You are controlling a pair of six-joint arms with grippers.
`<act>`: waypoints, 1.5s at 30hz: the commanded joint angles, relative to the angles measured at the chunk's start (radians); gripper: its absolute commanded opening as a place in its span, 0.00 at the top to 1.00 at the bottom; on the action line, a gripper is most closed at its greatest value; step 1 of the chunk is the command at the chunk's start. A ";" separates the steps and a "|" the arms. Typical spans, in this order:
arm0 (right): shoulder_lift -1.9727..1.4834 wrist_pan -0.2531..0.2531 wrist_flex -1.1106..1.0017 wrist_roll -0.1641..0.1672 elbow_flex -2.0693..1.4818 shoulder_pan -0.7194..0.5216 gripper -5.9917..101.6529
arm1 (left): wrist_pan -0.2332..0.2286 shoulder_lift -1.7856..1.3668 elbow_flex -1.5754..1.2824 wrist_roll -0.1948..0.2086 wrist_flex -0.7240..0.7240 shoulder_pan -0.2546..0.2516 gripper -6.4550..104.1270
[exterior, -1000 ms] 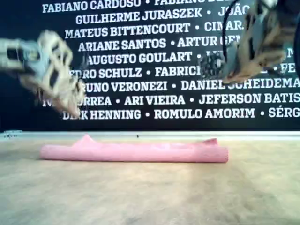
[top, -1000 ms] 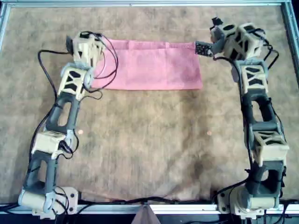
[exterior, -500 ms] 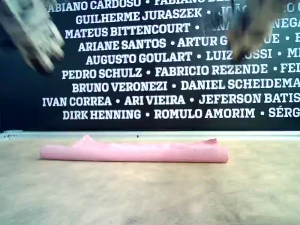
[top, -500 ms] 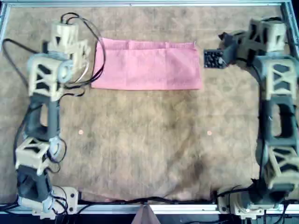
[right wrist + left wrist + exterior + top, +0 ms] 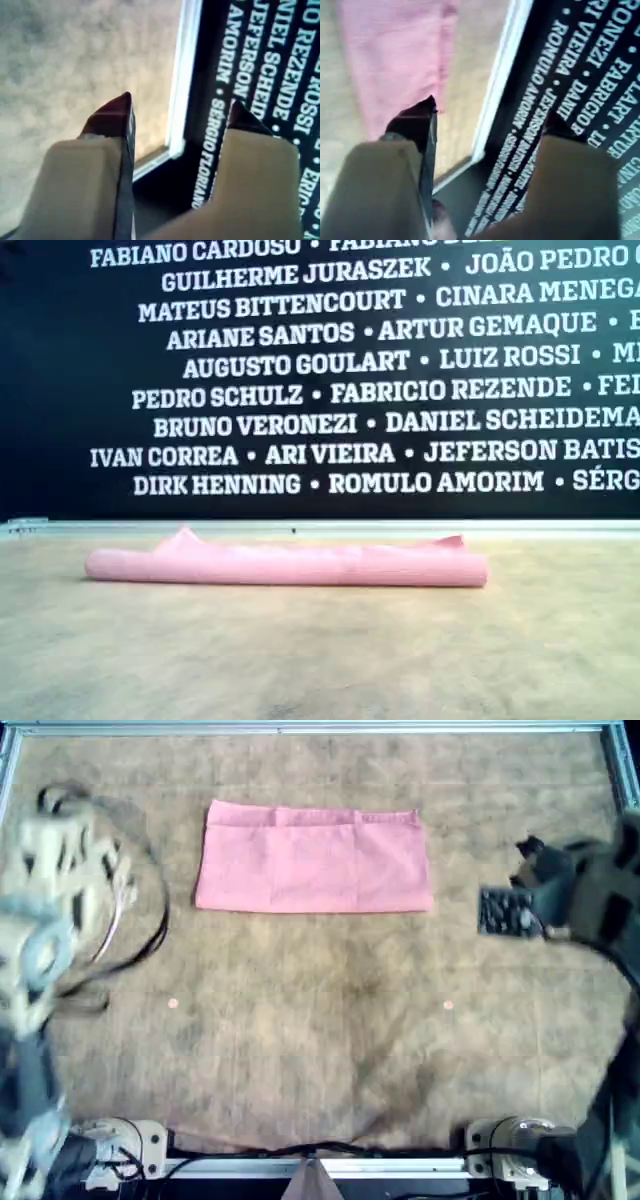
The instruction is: Fold a cloth
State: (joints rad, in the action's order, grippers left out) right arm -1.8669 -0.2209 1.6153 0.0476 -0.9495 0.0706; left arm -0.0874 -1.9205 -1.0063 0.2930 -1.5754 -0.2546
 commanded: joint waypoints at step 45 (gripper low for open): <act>-1.262 -0.008 -1.298 -0.002 -2.088 -0.006 0.24 | 0.008 -1.172 -2.008 -0.259 1.131 0.014 0.26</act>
State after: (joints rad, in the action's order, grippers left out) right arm -3.0864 -0.2224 0.3758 0.0476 -3.0219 0.0675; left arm -0.0844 -3.0802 -3.0327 0.0476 -0.4755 -0.2485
